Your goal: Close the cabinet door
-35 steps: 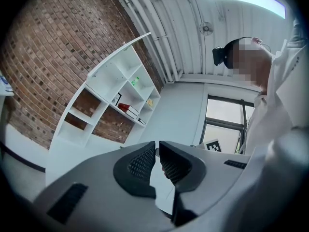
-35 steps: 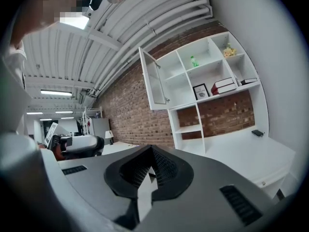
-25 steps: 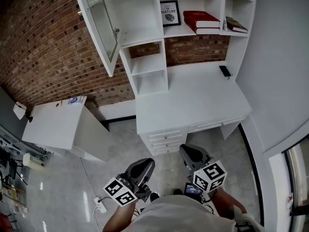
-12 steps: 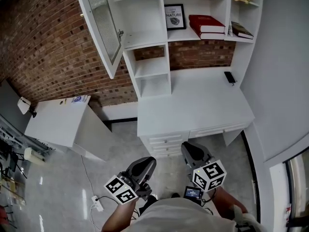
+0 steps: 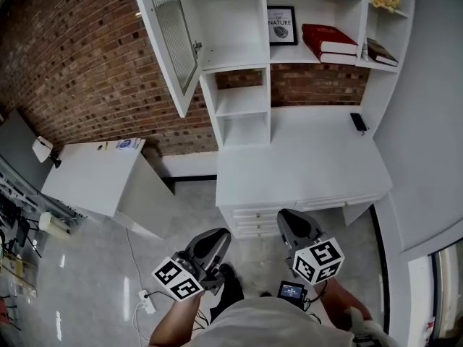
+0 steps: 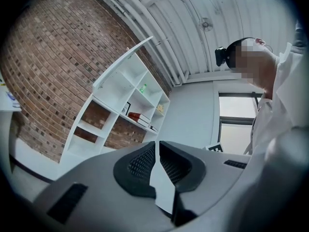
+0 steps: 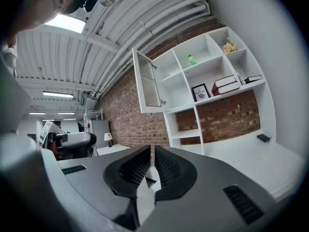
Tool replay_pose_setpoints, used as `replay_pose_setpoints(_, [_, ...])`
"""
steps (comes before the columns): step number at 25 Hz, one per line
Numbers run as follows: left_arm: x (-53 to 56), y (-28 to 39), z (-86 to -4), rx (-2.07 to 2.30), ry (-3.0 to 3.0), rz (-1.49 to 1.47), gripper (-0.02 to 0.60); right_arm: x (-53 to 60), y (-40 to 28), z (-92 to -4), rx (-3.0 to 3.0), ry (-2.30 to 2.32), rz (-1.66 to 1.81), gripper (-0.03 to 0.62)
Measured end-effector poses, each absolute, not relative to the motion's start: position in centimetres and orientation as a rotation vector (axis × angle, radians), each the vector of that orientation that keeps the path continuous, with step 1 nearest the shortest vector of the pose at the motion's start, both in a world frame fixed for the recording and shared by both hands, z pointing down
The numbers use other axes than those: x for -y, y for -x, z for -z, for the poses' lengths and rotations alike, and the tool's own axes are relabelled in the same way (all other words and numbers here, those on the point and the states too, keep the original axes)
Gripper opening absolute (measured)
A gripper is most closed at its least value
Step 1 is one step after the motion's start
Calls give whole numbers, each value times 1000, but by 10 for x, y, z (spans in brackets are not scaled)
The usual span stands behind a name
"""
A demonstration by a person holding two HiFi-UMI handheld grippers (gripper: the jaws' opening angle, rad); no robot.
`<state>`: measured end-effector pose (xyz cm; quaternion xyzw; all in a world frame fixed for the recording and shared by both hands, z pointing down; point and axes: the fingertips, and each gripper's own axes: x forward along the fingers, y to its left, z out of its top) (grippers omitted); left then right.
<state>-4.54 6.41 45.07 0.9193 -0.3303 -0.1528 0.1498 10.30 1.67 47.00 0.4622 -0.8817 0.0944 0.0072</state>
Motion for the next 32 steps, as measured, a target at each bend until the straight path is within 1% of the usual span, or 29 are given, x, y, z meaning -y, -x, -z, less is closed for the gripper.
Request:
replay_pose_setpoints(20, [99,127,-417,755,-2749,532,34,125,-25,-440,2671,-1604,-202,29])
replay_pose_setpoints(32, [156,183,-404,693,-2792,516,34,192,37,-422,2674,-1661,-149,29])
